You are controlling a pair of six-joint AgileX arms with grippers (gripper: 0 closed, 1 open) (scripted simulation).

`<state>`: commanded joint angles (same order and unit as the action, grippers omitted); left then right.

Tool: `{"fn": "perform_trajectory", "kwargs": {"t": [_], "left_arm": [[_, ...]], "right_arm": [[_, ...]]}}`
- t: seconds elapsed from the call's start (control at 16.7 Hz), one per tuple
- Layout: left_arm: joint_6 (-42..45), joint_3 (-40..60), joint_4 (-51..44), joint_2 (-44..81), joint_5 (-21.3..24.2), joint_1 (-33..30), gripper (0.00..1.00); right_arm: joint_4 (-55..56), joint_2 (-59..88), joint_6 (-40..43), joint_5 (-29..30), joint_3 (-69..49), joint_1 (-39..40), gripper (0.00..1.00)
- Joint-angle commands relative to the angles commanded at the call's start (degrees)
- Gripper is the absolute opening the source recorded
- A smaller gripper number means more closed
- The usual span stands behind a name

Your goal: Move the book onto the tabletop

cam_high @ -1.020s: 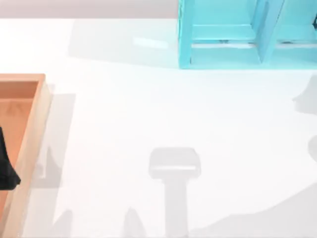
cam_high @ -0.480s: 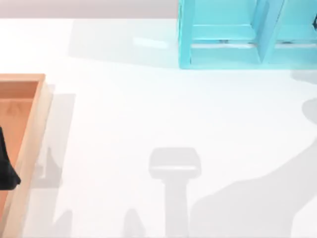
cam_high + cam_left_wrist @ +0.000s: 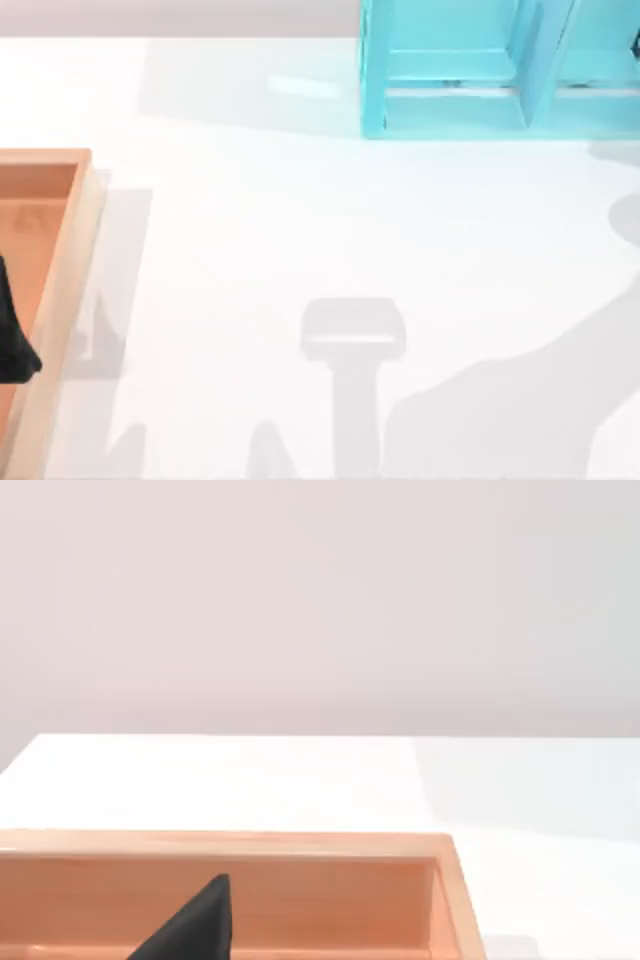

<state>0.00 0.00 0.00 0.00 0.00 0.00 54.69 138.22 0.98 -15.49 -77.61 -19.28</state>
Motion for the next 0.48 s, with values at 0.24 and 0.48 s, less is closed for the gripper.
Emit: {"fn": "perform_trajectory", "kwargs": {"t": [0.24,0.48], "left_arm": [[0.0,0.0,0.0,0.0,0.0,0.0,1.0],[0.0,0.0,0.0,0.0,0.0,0.0,1.0]], "right_arm": [[0.0,0.0,0.0,0.0,0.0,0.0,0.47],[0.0,0.0,0.0,0.0,0.0,0.0,0.17]]}}
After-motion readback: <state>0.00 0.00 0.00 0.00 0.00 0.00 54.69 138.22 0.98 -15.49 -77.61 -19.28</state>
